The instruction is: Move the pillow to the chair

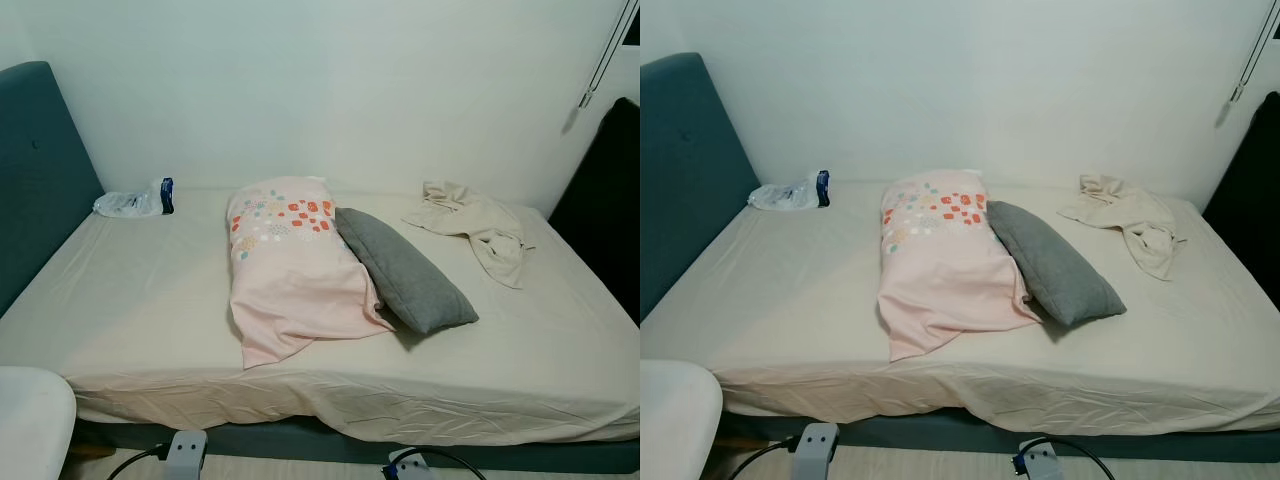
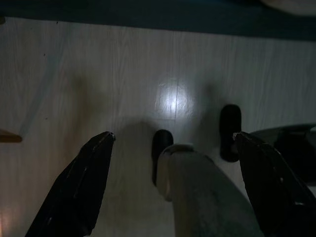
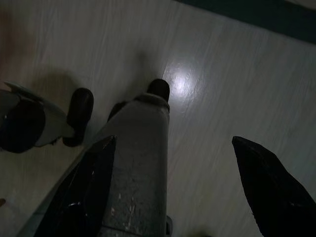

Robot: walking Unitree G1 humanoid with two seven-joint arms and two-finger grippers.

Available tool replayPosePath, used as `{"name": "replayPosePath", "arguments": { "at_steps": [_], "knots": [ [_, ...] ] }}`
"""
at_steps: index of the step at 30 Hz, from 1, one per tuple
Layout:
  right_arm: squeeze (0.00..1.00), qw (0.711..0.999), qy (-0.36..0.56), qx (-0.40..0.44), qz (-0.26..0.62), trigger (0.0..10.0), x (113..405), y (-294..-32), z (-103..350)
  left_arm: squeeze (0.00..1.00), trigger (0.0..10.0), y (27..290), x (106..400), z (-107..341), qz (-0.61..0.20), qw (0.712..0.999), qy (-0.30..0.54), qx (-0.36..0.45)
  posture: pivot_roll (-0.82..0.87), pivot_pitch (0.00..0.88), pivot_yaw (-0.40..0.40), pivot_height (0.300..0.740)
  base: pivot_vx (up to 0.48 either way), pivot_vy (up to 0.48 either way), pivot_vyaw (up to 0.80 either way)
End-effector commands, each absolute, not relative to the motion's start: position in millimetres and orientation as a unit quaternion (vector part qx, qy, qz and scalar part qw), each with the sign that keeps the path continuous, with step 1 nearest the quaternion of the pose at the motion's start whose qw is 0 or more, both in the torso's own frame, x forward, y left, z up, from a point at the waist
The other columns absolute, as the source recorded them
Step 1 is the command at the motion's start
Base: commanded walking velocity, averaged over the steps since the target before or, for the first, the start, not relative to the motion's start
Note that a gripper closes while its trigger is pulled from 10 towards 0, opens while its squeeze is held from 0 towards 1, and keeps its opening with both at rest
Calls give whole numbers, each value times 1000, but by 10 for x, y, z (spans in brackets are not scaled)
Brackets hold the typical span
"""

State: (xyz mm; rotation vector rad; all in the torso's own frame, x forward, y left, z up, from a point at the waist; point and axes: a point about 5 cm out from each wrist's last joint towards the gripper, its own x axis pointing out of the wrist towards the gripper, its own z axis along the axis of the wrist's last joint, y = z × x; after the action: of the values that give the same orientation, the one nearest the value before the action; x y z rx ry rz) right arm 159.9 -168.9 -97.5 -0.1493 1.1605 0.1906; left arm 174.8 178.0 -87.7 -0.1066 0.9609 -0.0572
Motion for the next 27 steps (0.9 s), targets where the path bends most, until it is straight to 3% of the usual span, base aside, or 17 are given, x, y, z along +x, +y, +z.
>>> {"name": "replayPosePath", "arguments": {
  "at_steps": [1, 12, 27],
  "knots": [
    [0, 834, 541, -66, 91, 10000, 1637, -1665, -961, 0, 10000, 1783, 1775, -864, -20, 887, 456, -63, 83, 0, -32, 740, 0, 0, 0],
    [0, 820, 560, -78, 89, 10000, 1472, -1741, -1019, 0, 10000, 1802, 1640, -922, -3, 880, 469, -79, 91, 0, -41, 740, 0, 0, 0],
    [0, 824, 554, -76, 96, 10000, 1525, -1675, -1005, 0, 10000, 1850, 1652, -911, 2, 882, 465, -79, 104, 0, -37, 740, 0, 0, 0]
  ]
}}
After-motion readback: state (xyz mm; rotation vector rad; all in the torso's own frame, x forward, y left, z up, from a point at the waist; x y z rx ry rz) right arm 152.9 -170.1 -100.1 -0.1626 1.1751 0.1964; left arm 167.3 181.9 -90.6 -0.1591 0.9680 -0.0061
